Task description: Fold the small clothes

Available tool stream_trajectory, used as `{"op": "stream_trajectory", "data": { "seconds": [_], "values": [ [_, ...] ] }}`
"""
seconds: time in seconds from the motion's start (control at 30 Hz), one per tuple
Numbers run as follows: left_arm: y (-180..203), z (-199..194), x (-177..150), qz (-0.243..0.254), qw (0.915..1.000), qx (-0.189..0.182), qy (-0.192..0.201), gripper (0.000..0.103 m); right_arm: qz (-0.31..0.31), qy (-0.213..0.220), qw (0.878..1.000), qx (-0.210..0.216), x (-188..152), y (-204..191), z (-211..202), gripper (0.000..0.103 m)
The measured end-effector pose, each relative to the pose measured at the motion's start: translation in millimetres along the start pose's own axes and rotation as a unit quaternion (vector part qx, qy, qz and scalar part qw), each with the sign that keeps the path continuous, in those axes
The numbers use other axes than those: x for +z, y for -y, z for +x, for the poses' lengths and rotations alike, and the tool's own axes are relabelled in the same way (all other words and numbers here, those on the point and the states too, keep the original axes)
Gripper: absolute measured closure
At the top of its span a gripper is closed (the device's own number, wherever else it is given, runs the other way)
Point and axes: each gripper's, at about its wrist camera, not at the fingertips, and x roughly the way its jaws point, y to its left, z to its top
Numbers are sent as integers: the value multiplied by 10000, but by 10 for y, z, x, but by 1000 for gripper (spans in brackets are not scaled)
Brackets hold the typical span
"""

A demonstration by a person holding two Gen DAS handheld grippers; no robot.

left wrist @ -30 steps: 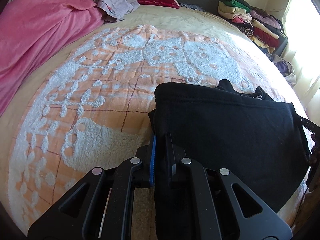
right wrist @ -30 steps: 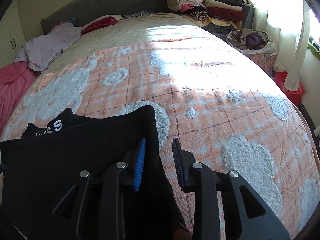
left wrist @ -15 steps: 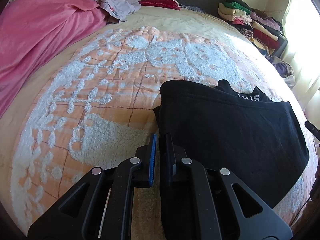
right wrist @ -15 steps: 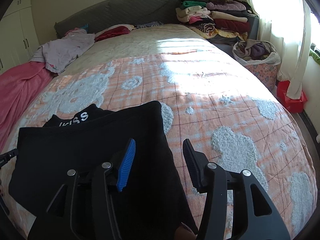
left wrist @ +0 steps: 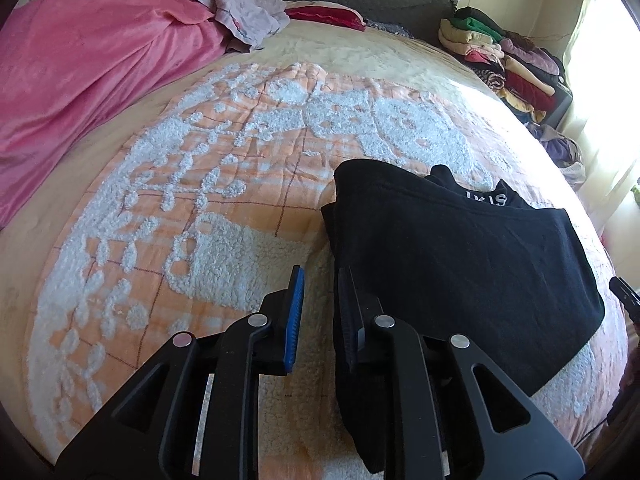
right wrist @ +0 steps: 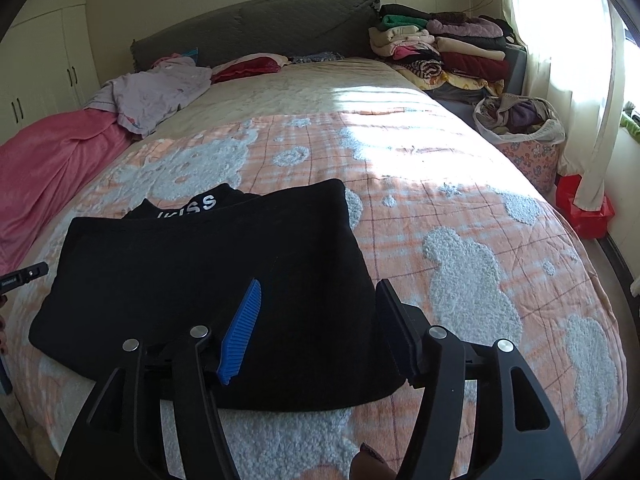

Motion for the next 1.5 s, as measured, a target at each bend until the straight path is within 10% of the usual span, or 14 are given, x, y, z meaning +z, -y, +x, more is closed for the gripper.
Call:
{"op": "stream_trajectory", "data": {
  "seconds": [0.47, 0.67, 1.07, 1.13, 1.33, 1.5],
  "values": [
    [-167, -251, -359, -513, 9964, -660, -152, 76, 576, -142, 9982, 9, -198, 228, -90, 39],
    [-269, -129, -637, -1192, 9800, -1493, -556, 73, 908, -348, 9952, 88, -261, 353, 43, 39],
    [-147, 59, -737, -1654, 9641, -1944, -728, 72, 1461, -710, 9858, 417, -334, 587, 344, 39],
    [-128, 96, -734, -1713, 9613, -2016, -767, 86, 1526, -715, 9845, 487, -336, 607, 374, 40],
    [-120, -17, -619, -1556, 9642, -2038, -674, 95, 1416, -604, 9845, 838, -279, 563, 298, 87],
    [-27, -202, -588, -1060, 9767, -1775, -585, 95, 1225, -297, 9891, 757, -220, 522, 31, 91]
  ]
}}
